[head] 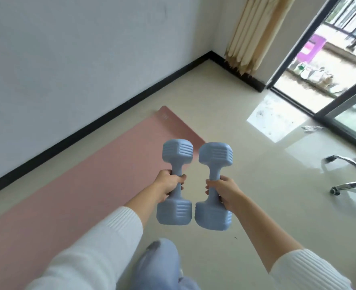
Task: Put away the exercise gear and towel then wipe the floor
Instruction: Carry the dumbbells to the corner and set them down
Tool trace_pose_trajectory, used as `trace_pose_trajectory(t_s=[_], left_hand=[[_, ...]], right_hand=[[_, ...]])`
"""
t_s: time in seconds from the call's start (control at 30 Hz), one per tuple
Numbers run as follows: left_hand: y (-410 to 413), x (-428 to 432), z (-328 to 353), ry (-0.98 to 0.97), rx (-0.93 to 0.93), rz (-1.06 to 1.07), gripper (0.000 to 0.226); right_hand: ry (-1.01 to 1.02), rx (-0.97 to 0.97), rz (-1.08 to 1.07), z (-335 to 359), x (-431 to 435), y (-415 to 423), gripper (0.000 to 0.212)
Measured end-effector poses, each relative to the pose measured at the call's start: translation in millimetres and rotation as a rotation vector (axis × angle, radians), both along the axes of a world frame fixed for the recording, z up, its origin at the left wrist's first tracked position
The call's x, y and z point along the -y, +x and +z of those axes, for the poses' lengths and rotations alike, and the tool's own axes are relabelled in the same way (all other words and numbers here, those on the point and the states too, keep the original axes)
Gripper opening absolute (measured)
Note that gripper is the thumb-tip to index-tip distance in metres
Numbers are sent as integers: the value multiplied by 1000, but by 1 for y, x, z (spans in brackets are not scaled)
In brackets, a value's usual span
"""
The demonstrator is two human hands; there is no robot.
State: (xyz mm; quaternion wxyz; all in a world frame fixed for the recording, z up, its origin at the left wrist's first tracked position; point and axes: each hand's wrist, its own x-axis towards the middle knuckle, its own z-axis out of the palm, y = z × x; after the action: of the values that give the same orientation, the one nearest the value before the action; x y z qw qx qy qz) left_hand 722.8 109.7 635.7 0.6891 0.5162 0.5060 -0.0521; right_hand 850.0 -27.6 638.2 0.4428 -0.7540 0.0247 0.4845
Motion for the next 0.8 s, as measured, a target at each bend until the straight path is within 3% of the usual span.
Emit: trace_pose_trajectory(t_s=[0.33, 0.6, 0.8], left_hand=[[288, -114, 3, -12, 35, -109, 4], [507, -190, -2, -9, 15, -178, 13], [688, -223, -31, -8, -11, -190, 18]], right_hand=[[33, 32, -135, -4, -88, 266, 13], [21, 42, -237, 4, -150, 465, 6], [8, 33, -262, -22, -192, 641, 11]])
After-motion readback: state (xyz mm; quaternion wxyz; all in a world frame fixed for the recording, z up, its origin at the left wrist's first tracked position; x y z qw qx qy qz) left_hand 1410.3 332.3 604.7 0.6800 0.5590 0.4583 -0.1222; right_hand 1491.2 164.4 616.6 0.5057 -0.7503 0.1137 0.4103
